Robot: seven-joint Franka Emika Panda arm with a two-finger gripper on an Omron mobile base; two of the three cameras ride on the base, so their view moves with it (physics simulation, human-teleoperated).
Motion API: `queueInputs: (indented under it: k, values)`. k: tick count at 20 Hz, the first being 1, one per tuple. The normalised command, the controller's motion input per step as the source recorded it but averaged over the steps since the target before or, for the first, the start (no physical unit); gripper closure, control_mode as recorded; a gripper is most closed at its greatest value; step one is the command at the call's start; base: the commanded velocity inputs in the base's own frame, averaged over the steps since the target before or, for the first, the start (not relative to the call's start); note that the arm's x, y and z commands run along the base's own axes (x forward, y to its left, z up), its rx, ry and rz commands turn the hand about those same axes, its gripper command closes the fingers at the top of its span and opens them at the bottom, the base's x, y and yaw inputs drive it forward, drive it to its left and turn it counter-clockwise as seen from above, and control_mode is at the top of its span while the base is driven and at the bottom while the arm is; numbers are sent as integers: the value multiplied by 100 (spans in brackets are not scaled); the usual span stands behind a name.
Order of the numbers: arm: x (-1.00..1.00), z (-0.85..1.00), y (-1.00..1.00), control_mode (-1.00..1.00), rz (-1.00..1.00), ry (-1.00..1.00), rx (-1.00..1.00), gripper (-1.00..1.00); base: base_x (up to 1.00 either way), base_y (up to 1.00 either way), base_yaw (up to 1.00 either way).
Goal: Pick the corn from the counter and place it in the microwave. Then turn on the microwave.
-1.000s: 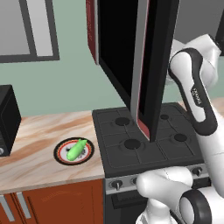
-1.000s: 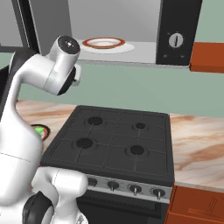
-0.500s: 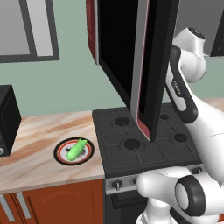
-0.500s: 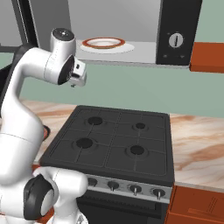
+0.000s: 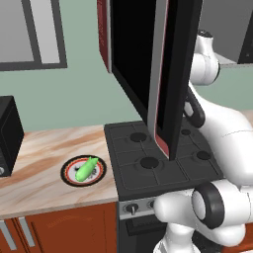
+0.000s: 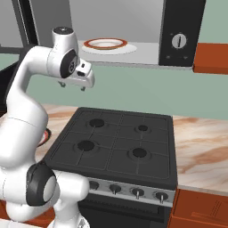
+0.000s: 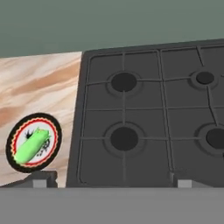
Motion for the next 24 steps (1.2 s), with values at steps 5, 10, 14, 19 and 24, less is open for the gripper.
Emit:
queueInputs:
  k: [5,10,14,19,24]
  values:
    - [12,-36,-24,-100,-10,3,-12,-100,0,0,0]
    - [4,-38,-22,-100,-10,-3,-10,-100,0,0,0]
    - [6,-31,-19,-100,-6,0,-8,-100,0,0,0]
    - [9,-33,-17,-100,-5,0,-7,-100,0,0,0]
    - [10,-34,-15,-100,-2,0,-4,-100,0,0,0]
